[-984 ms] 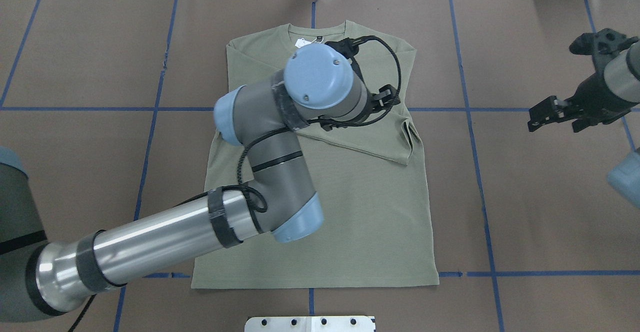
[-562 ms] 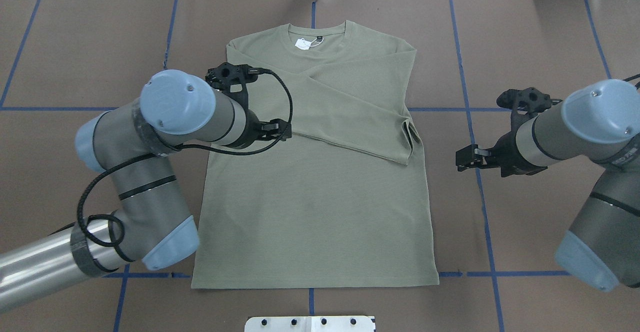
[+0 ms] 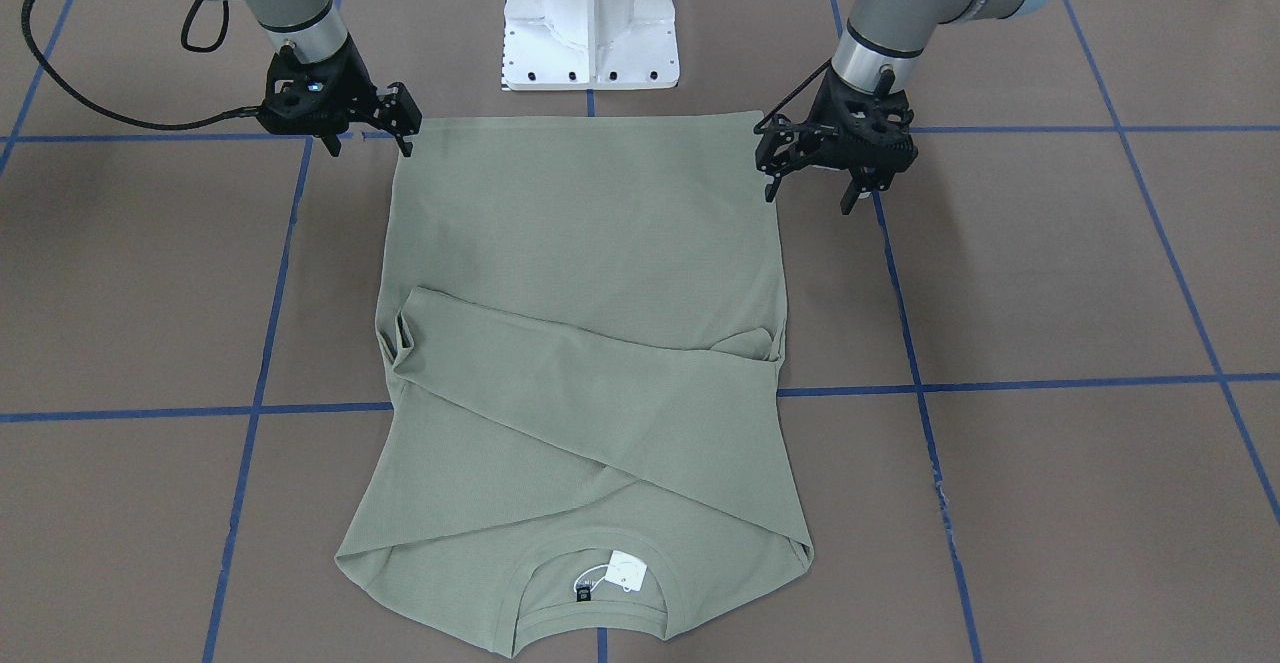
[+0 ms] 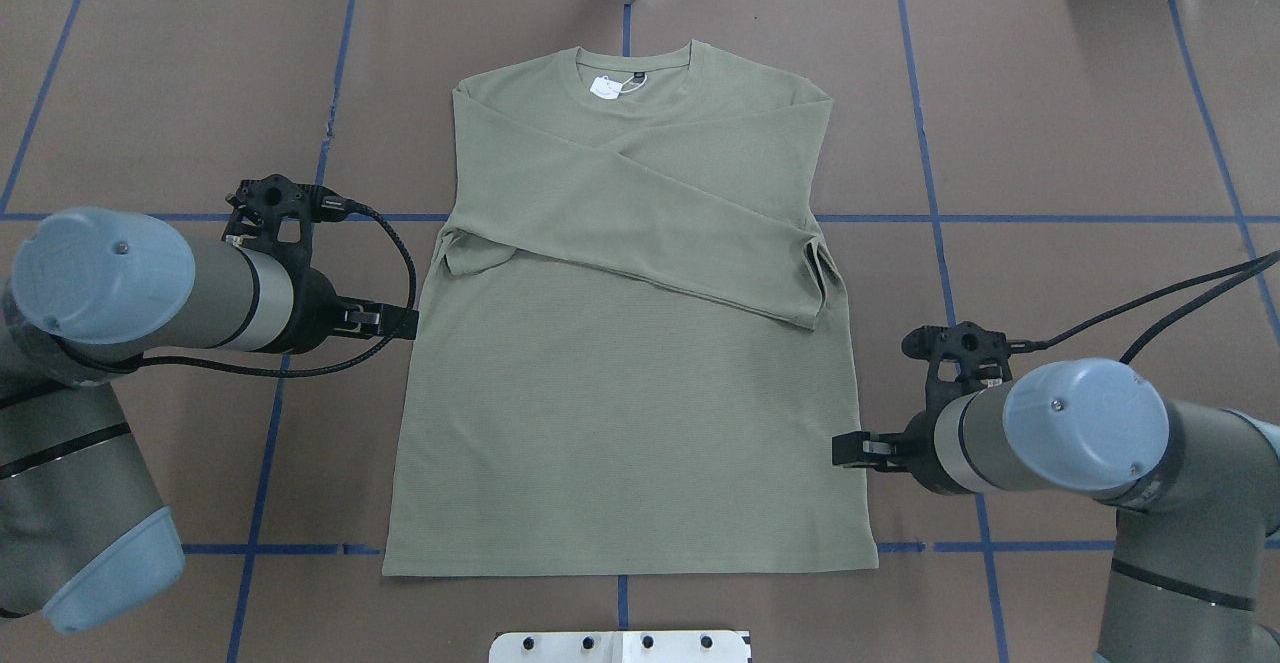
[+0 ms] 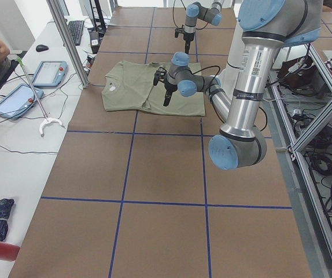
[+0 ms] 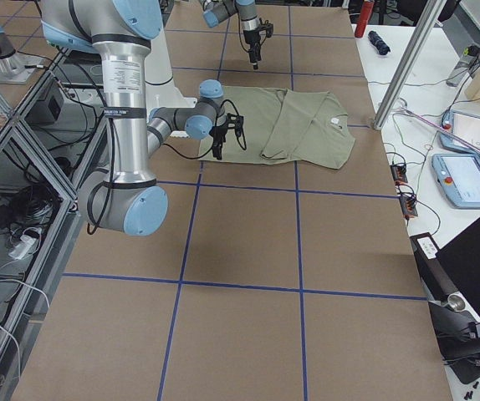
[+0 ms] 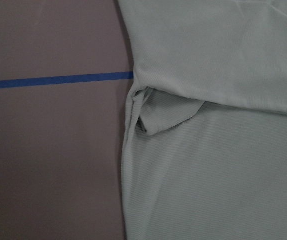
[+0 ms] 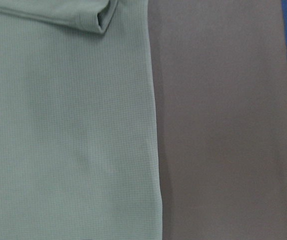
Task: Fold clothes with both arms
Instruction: 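Release the sleeve and withdraw the left gripper while the right gripper moves toward the hem, then position both grippers at the shirt's side edges near the hem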
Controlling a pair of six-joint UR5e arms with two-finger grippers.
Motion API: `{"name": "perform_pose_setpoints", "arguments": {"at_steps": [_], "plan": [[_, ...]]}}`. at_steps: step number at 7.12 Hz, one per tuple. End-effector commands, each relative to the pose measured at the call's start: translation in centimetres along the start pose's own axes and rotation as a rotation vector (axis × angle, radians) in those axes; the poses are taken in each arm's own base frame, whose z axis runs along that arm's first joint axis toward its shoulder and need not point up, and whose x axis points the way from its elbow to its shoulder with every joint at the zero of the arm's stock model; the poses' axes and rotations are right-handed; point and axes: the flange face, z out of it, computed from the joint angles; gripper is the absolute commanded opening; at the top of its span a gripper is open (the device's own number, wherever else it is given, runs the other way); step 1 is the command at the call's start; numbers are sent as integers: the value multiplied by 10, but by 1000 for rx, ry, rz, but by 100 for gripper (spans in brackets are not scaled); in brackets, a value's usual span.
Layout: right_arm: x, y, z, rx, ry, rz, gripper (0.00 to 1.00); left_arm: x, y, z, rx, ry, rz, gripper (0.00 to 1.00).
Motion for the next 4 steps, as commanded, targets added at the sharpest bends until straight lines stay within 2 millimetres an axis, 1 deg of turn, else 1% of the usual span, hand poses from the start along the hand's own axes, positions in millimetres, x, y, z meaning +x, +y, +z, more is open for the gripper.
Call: {"name": "perform_pose_setpoints", "arguments": {"at_steps": [1, 2, 3, 4], "plan": [[-35, 48, 38, -2, 17, -31, 100, -4, 2, -5, 7, -2, 5, 100], [-37, 56, 42, -18, 19, -40, 100, -3, 2, -5, 10, -1, 5, 100], [-41, 63, 52, -32, 27, -49, 94, 1, 0, -7, 13, 8, 7, 100], [-47, 63, 52, -32, 19, -50, 94, 1, 1, -6, 11, 7, 8, 100]]}}
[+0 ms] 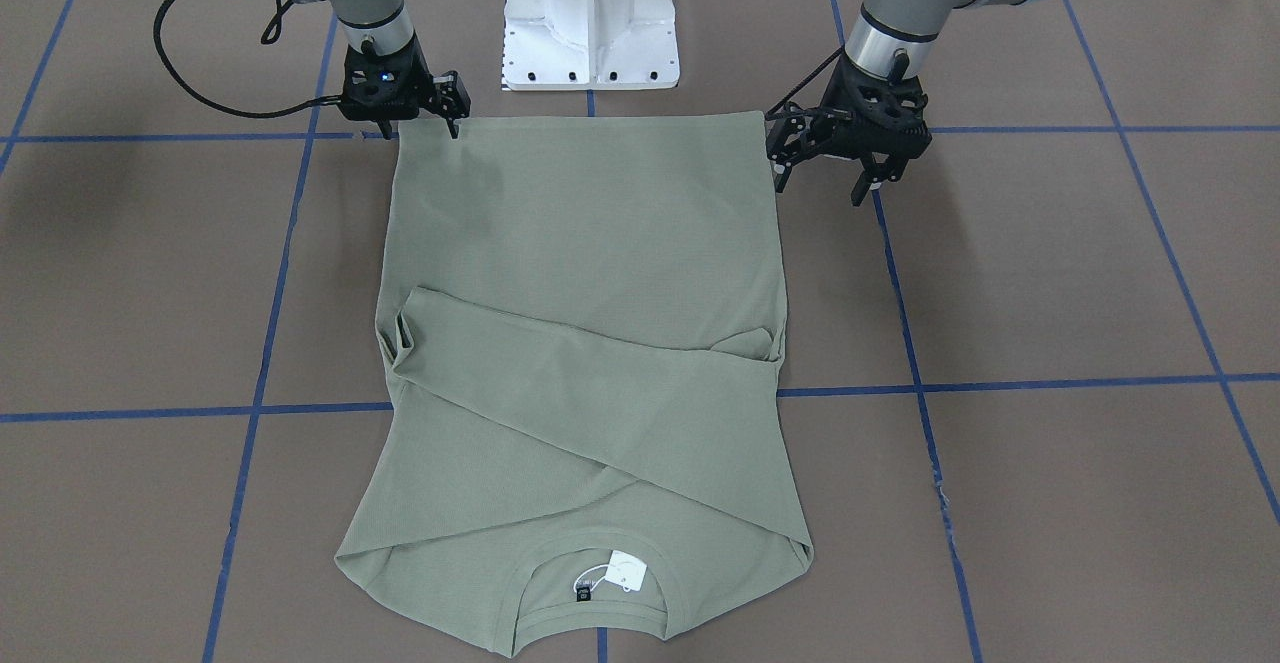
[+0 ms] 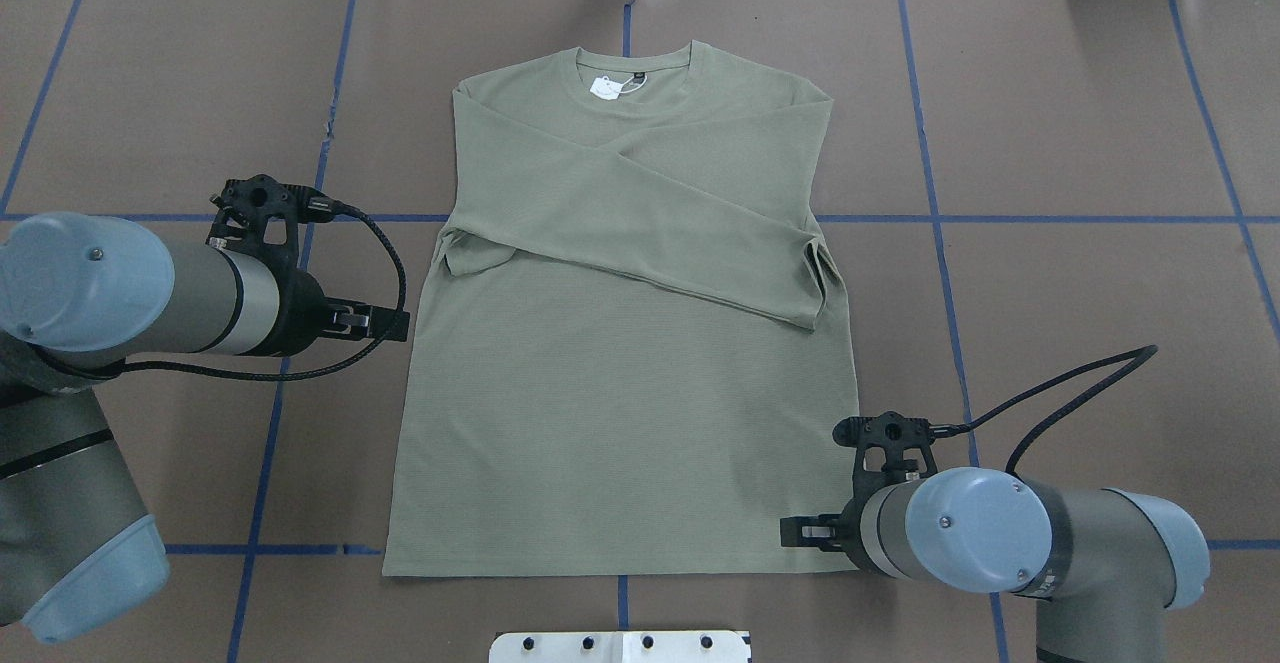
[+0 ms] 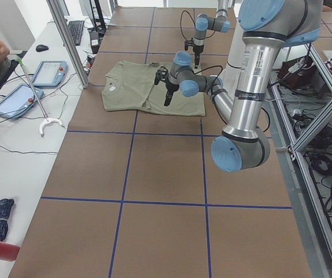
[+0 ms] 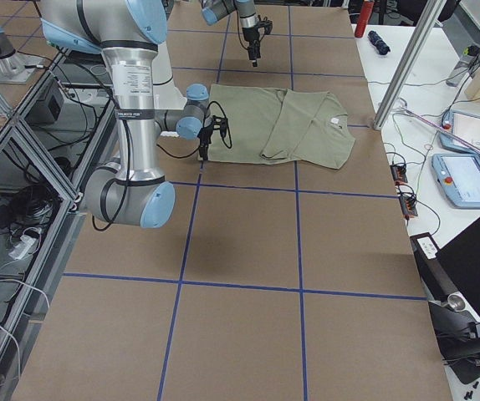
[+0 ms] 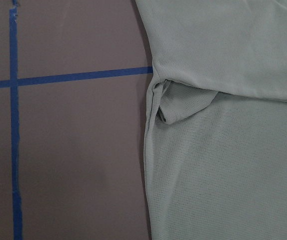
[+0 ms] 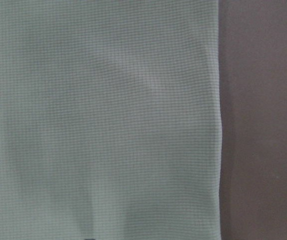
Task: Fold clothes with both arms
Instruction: 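Position both grippers at the shirt's side edges near the hem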
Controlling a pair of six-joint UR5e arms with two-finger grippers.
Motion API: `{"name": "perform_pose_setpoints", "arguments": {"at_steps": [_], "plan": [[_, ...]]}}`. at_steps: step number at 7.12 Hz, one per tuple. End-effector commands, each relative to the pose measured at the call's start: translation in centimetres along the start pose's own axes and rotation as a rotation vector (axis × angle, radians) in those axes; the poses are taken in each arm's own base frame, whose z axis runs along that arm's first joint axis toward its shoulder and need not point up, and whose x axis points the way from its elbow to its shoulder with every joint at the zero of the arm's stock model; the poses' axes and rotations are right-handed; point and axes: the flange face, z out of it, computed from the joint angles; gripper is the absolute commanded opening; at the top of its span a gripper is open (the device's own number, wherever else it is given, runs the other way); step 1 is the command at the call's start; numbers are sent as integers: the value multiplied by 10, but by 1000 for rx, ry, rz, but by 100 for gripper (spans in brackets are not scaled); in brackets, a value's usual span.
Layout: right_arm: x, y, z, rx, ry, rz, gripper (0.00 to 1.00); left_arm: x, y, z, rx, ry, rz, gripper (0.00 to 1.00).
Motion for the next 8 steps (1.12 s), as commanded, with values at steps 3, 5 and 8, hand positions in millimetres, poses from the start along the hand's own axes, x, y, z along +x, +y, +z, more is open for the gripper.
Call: {"name": "perform_pose_setpoints", "arguments": {"at_steps": [3, 5, 8], "plan": [[0, 0, 3, -7, 7, 1, 95, 4, 1, 2, -6, 5, 1, 100], [25, 1, 4, -9, 38, 7, 98, 5, 2, 2, -7, 7, -7, 100], [33, 3, 4, -13, 49, 7, 97, 4, 2, 3, -8, 6, -6, 100]]}}
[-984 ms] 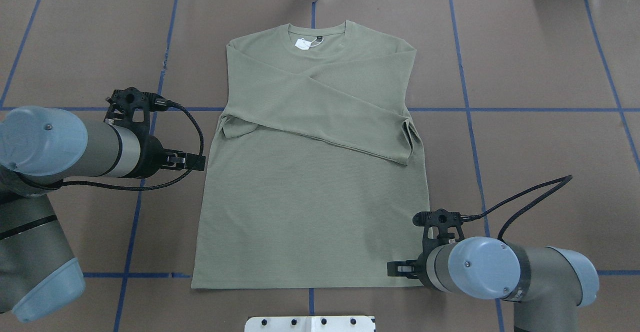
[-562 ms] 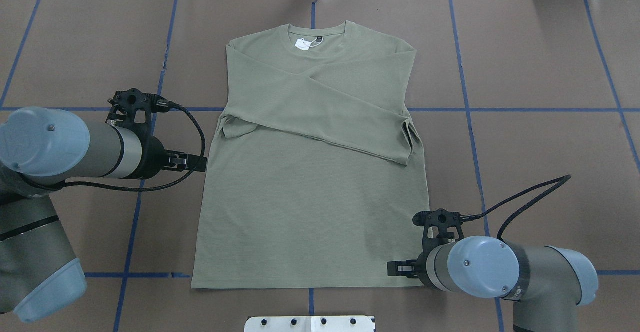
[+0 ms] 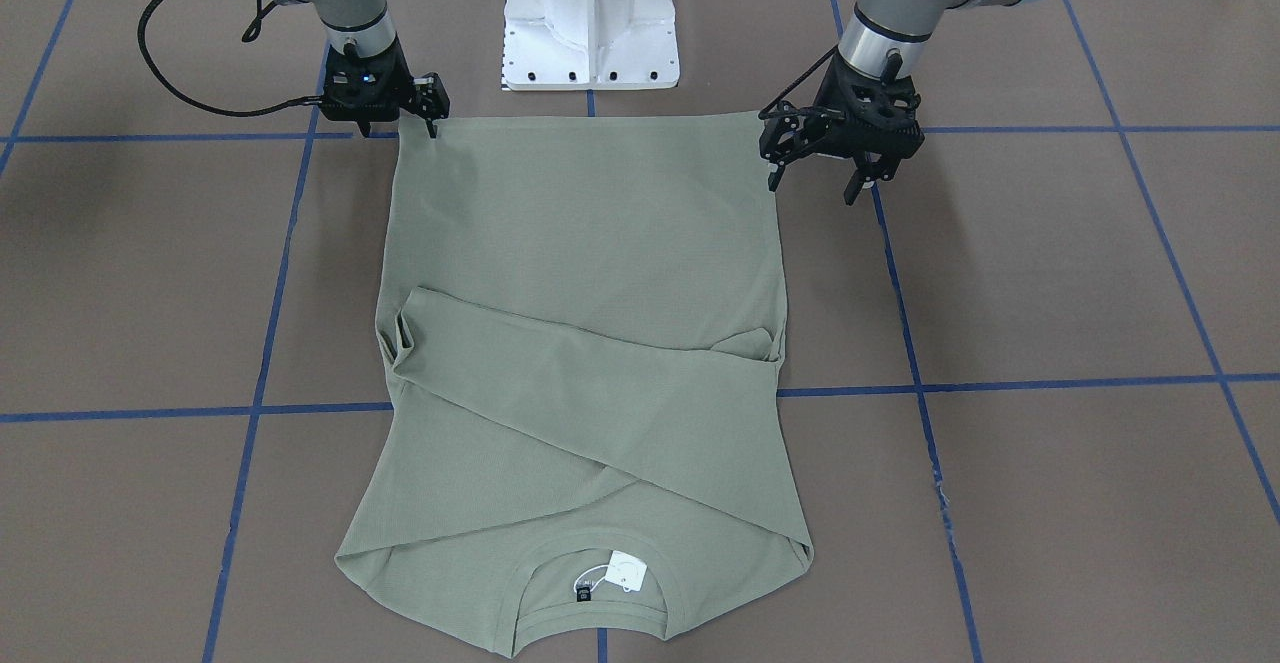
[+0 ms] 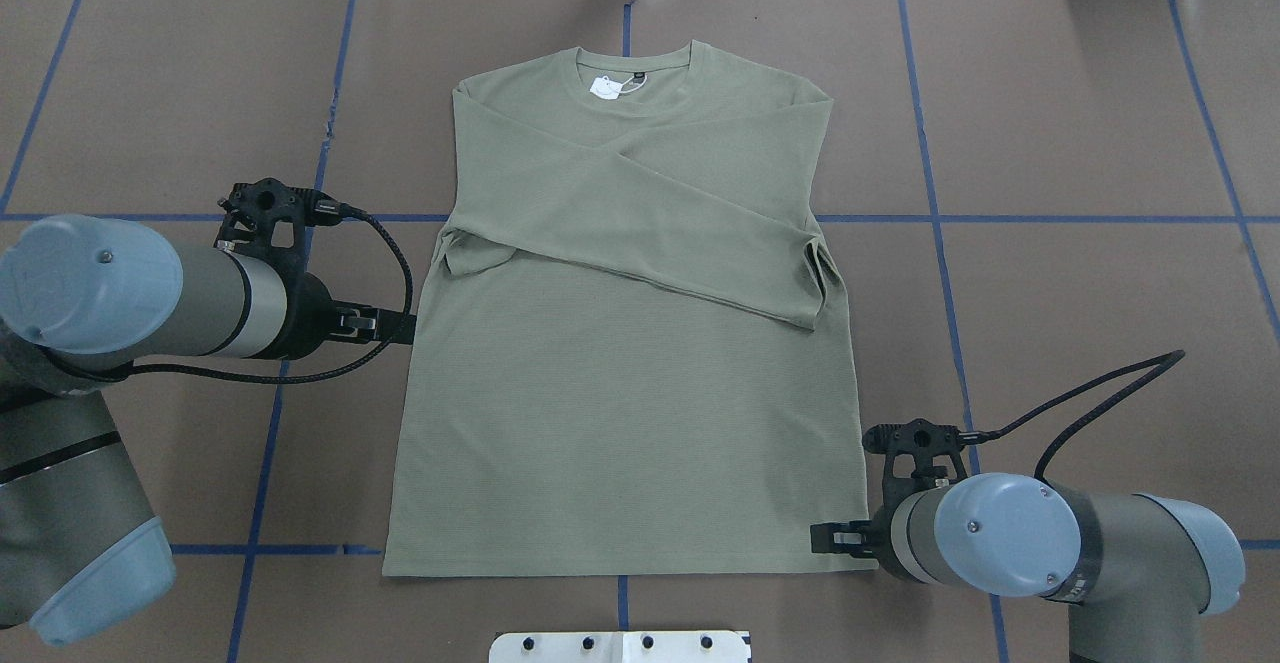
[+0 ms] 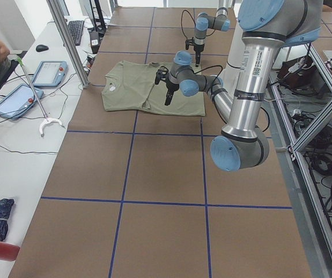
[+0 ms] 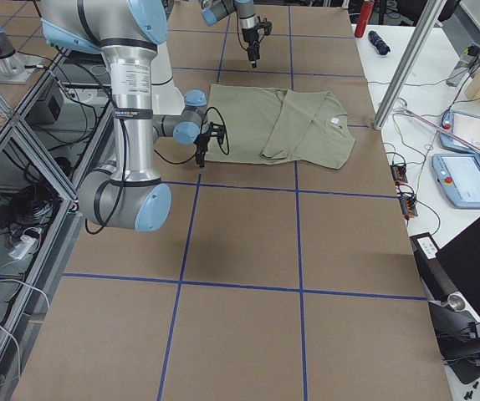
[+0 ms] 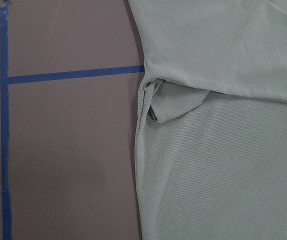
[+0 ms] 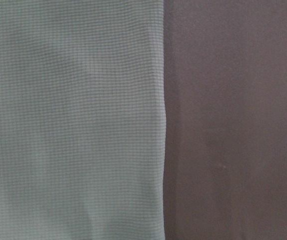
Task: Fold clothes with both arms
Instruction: 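Position both grippers at the shirt's side edges near the hem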
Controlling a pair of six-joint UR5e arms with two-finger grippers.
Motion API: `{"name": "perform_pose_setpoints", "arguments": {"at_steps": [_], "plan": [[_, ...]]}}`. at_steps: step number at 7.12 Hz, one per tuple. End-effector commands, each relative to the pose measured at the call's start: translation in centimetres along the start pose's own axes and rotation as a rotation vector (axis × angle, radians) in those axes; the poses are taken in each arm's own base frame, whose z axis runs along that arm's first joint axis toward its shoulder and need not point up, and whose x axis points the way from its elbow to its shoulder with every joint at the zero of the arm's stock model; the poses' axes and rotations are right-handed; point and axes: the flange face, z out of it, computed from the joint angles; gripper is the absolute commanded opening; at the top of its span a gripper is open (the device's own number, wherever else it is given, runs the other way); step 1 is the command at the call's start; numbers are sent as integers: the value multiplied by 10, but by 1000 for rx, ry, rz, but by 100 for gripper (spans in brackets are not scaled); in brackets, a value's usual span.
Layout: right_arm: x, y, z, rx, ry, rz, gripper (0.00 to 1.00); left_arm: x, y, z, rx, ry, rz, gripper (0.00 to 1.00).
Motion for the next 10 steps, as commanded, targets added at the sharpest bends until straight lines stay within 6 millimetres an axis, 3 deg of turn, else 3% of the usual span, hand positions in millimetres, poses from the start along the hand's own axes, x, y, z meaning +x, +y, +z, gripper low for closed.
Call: {"name": "perform_pose_setpoints", "arguments": {"at_steps": [1, 2, 5, 6, 10], "plan": [[-1, 1, 0, -4, 0, -1, 92, 0, 0, 0, 0, 0, 2, 100], [-4, 2, -2, -6, -8, -2, 76, 0, 0, -2, 2, 2, 4, 100], [-5, 3, -2, -19, -11, -4, 6, -1, 0, 0, 1, -1, 3, 100], [-5, 3, -2, -18, -11, -4, 0, -1, -1, 0, 2, -2, 3, 100], [-13, 4, -21, -11, -51, 39, 0, -5, 1, 2, -3, -9, -5, 100]]}}
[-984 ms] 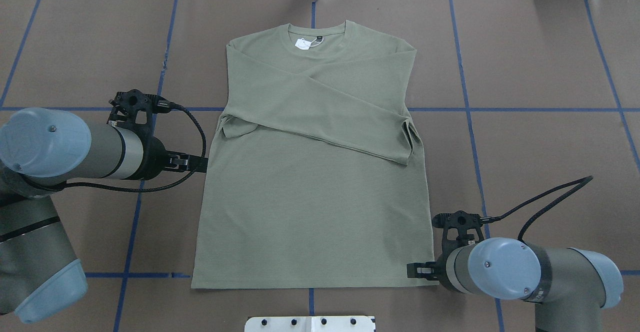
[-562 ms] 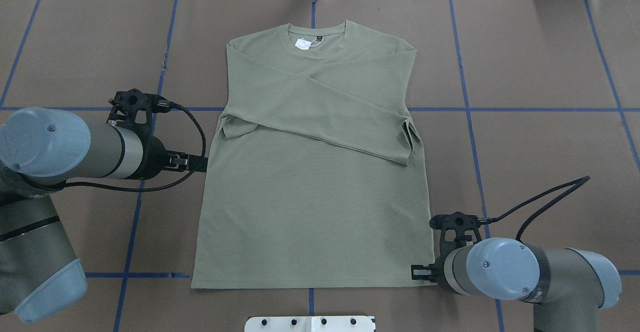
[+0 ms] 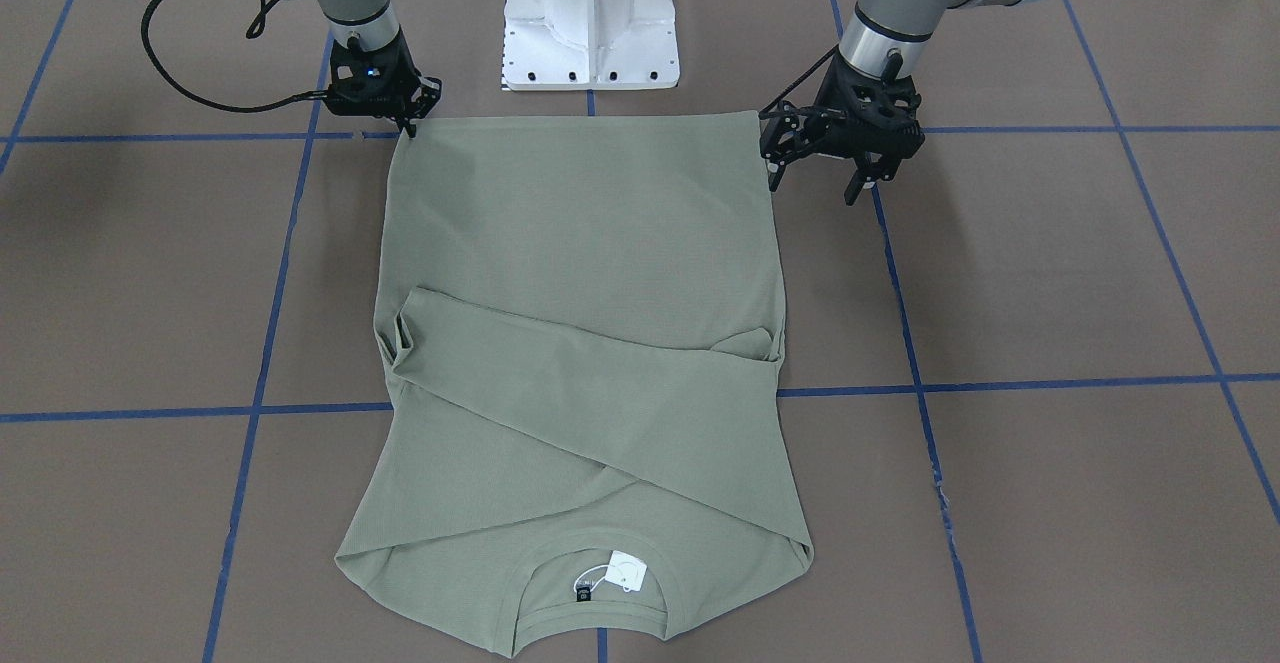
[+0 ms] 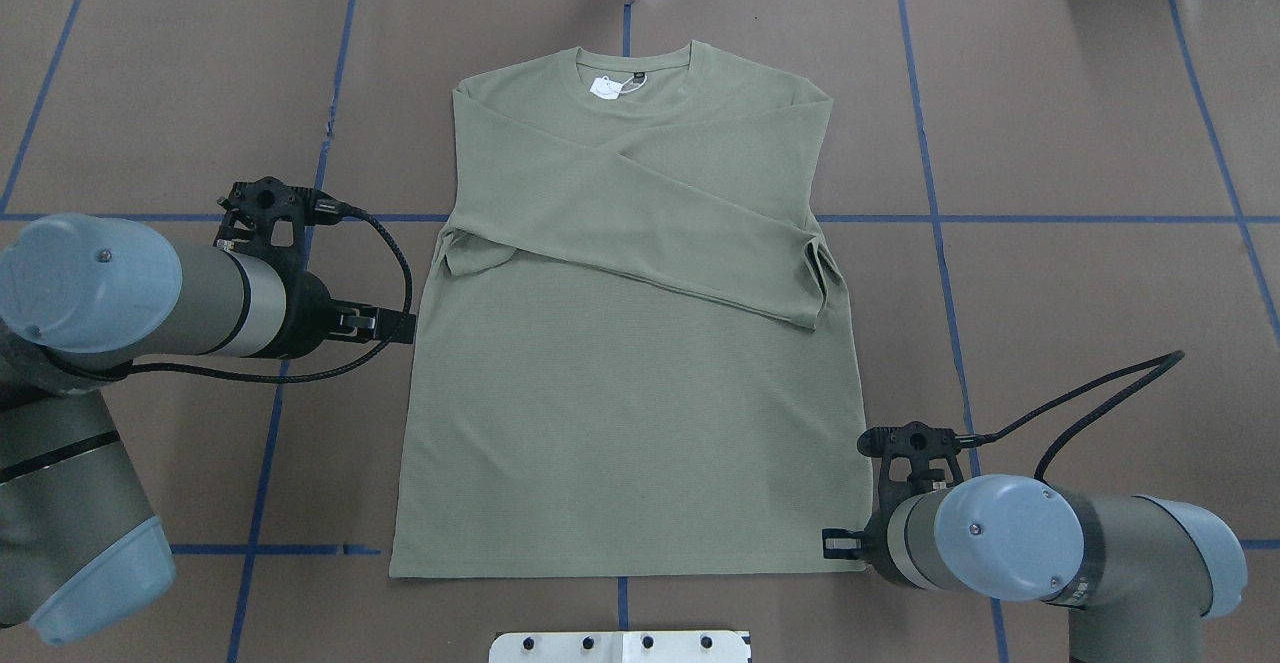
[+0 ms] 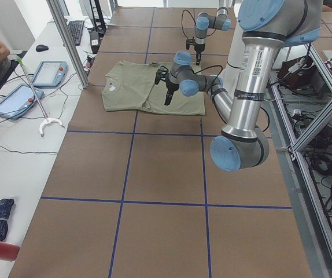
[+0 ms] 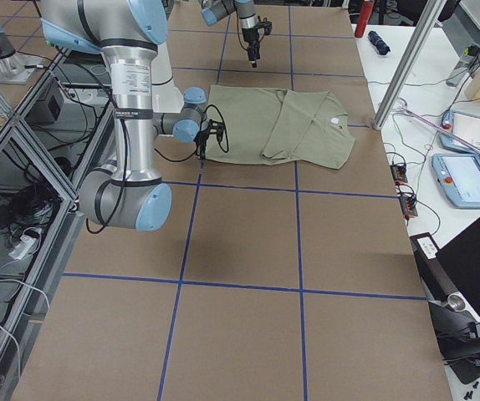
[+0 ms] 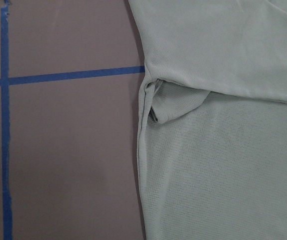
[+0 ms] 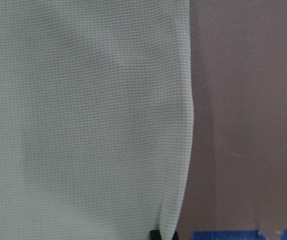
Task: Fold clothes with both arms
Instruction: 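Position both grippers at the shirt's side edges near the hem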
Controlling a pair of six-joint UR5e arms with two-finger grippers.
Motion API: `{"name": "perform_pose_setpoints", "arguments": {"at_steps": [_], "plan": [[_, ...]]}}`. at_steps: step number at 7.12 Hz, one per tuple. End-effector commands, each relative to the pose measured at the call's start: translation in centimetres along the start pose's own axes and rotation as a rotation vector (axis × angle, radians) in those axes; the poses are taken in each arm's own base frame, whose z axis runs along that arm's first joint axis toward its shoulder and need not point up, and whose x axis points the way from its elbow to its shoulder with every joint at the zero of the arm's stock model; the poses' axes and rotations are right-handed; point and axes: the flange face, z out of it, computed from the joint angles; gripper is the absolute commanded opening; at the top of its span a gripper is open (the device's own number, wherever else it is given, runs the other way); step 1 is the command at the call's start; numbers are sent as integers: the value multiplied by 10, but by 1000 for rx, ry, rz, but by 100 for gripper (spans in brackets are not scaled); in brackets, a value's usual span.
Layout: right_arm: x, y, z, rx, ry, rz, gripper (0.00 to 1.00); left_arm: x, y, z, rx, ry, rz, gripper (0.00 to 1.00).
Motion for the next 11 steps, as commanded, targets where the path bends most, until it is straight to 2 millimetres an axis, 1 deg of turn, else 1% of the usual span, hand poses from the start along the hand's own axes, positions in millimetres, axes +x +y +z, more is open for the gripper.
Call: {"name": "perform_pose_setpoints", "arguments": {"at_steps": [1, 2, 3, 4, 5, 6, 7, 9, 11], "plan": [[-9, -2, -28, 10, -56, 54, 0, -7, 3, 5, -15, -12, -16, 100], [-11, -7, -40, 22, -78, 61, 0, -16, 16, 13, -41, -33, -99, 100], [-13, -11, -54, 29, -104, 66, 0, 6, 50, 27, -98, -25, -167, 100], [-11, -18, -61, 39, -113, 75, 0, 21, 78, 37, -144, -29, -230, 100], [-10, -22, -64, 46, -115, 78, 0, 30, 94, 42, -171, -30, -251, 100], [-9, -26, -66, 53, -117, 84, 0, 39, 120, 54, -207, -47, -291, 99], [-8, -29, -66, 58, -115, 88, 0, 45, 136, 60, -220, -66, -312, 99], [-8, -31, -67, 63, -117, 91, 0, 52, 154, 66, -249, -108, -325, 99], [-6, -34, -68, 67, -116, 96, 0, 48, 160, 69, -258, -155, -327, 99]]}}
